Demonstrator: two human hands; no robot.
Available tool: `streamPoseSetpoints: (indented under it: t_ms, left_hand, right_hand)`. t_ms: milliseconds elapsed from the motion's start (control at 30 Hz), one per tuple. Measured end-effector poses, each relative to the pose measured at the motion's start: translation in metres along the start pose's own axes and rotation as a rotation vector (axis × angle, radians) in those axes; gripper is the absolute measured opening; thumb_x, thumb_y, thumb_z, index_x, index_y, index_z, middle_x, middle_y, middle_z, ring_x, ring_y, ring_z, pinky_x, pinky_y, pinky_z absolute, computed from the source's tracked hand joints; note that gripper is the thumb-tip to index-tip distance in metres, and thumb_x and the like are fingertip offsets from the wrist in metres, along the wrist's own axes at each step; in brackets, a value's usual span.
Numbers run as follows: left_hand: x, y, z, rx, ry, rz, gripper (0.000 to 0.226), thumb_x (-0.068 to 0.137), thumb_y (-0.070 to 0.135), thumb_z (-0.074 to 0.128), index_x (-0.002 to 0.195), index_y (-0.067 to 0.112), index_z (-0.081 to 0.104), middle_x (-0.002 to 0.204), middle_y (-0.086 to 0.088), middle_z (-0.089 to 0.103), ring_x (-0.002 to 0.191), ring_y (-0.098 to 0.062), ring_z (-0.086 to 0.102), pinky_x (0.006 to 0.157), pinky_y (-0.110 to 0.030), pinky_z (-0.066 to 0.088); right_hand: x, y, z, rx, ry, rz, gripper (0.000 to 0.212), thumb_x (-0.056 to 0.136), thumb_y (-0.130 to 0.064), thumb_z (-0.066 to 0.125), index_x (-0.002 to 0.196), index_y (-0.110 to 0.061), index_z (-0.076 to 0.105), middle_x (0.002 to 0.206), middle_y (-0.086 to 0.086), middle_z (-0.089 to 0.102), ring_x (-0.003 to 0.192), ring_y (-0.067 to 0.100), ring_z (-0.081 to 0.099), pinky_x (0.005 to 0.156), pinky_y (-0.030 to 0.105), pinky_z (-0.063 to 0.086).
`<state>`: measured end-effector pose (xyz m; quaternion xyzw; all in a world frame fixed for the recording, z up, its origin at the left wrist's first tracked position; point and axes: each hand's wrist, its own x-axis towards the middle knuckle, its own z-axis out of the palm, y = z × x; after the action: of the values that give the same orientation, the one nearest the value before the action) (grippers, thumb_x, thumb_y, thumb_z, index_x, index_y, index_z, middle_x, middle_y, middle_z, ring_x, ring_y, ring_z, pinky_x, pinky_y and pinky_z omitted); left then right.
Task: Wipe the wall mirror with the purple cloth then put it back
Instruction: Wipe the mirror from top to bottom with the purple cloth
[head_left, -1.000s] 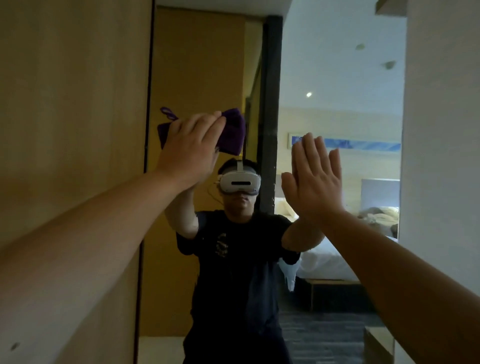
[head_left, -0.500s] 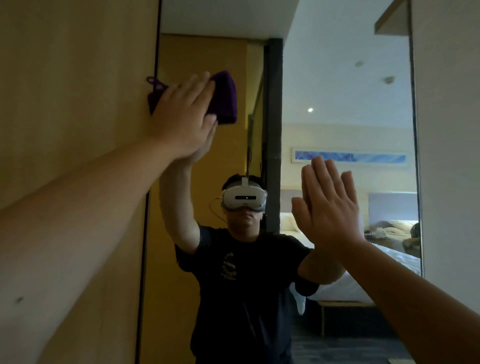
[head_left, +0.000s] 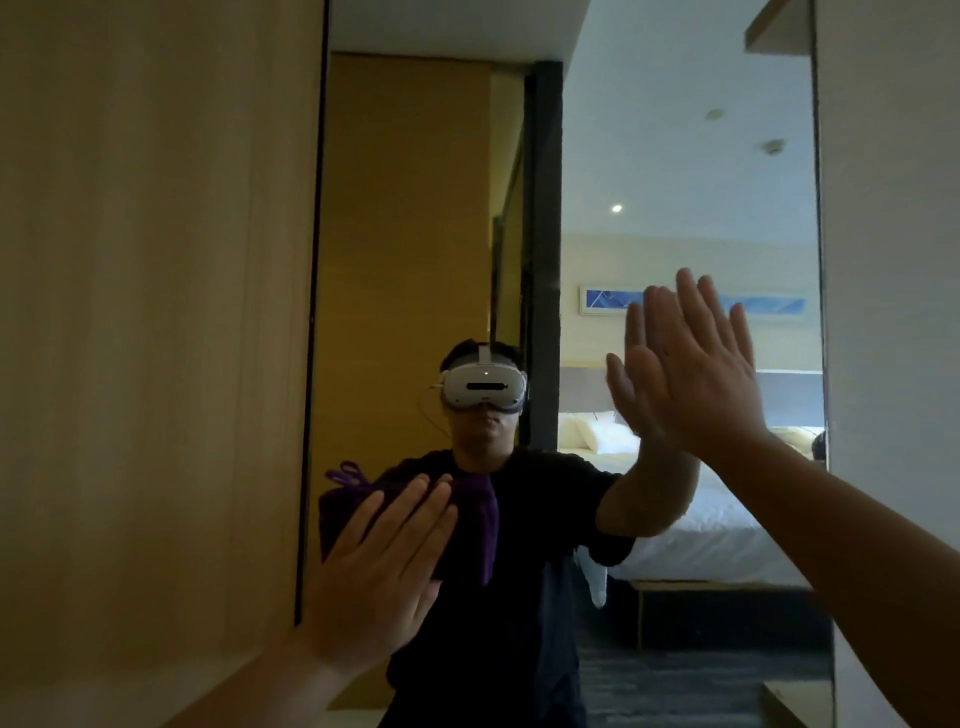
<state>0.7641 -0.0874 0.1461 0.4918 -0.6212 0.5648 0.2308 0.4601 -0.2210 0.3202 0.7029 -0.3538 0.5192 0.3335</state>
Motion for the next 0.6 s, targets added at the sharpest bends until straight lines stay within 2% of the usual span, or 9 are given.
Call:
streamPoseSetpoints:
  t_ms: [133, 200, 300, 367, 467, 533, 600]
  left_hand:
    - [0.012, -0.007, -0.006, -0.003, 0.068, 0.033, 0.050, 0.095, 0.025, 0.056, 0.143, 0.014, 0.045, 0.151, -0.004, 0.046, 0.134, -0.025, 0.049, 0.104, -0.045, 0.041]
    - [0.037, -0.016, -0.013, -0.017, 0.109, 0.021, 0.056, 0.090, 0.016, 0.066, 0.142, 0.012, 0.045, 0.146, -0.006, 0.050, 0.125, -0.028, 0.054, 0.097, -0.046, 0.044]
    - [0.116, -0.034, -0.029, -0.077, 0.217, -0.109, 0.063, 0.084, 0.012, 0.077, 0.139, 0.008, 0.046, 0.138, -0.011, 0.054, 0.119, -0.031, 0.053, 0.095, -0.048, 0.045]
    - [0.186, -0.046, -0.049, -0.079, 0.276, -0.178, 0.057, 0.088, 0.015, 0.071, 0.140, 0.007, 0.047, 0.136, -0.011, 0.055, 0.118, -0.032, 0.052, 0.099, -0.046, 0.040]
    - [0.287, -0.063, -0.084, -0.053, 0.290, -0.212, 0.048, 0.097, 0.021, 0.047, 0.143, 0.009, 0.045, 0.141, -0.010, 0.052, 0.127, -0.032, 0.048, 0.109, -0.046, 0.032]
    - [0.338, -0.071, -0.098, -0.021, 0.211, -0.217, 0.050, 0.100, 0.025, 0.038, 0.149, 0.011, 0.038, 0.150, -0.008, 0.043, 0.138, -0.031, 0.038, 0.114, -0.048, 0.027]
    - [0.368, -0.075, -0.097, 0.006, 0.096, -0.206, 0.053, 0.105, 0.028, 0.036, 0.155, 0.014, 0.024, 0.162, -0.004, 0.024, 0.149, -0.027, 0.020, 0.118, -0.047, 0.019]
  right_hand:
    - [-0.003, 0.029, -0.002, -0.017, -0.052, 0.073, 0.074, 0.099, -0.062, 0.010, 0.158, -0.017, 0.004, 0.165, 0.005, -0.007, 0.151, 0.020, -0.014, 0.123, 0.048, -0.004]
    - [-0.007, 0.033, 0.002, -0.023, -0.058, 0.076, 0.073, 0.099, -0.060, 0.011, 0.158, -0.017, 0.003, 0.165, 0.005, -0.007, 0.151, 0.019, -0.014, 0.123, 0.047, -0.004]
    - [-0.006, 0.033, 0.003, -0.022, -0.056, 0.072, 0.072, 0.099, -0.058, 0.011, 0.158, -0.017, 0.004, 0.166, 0.004, -0.007, 0.151, 0.019, -0.014, 0.123, 0.046, -0.004]
    - [-0.006, 0.035, 0.004, -0.015, -0.053, 0.069, 0.071, 0.099, -0.056, 0.012, 0.158, -0.016, 0.006, 0.166, 0.005, -0.005, 0.152, 0.020, -0.013, 0.123, 0.047, -0.003]
    - [-0.006, 0.037, 0.007, -0.014, -0.034, 0.058, 0.070, 0.100, -0.055, 0.014, 0.158, -0.017, 0.008, 0.166, 0.005, -0.003, 0.152, 0.021, -0.010, 0.123, 0.049, -0.001]
    - [-0.006, 0.037, 0.009, -0.008, -0.030, 0.055, 0.069, 0.100, -0.055, 0.015, 0.158, -0.017, 0.009, 0.166, 0.005, -0.002, 0.152, 0.021, -0.009, 0.123, 0.049, -0.001]
    - [-0.006, 0.038, 0.009, -0.001, -0.026, 0.055, 0.068, 0.101, -0.054, 0.016, 0.158, -0.018, 0.009, 0.166, 0.005, -0.001, 0.153, 0.021, -0.008, 0.123, 0.049, -0.001]
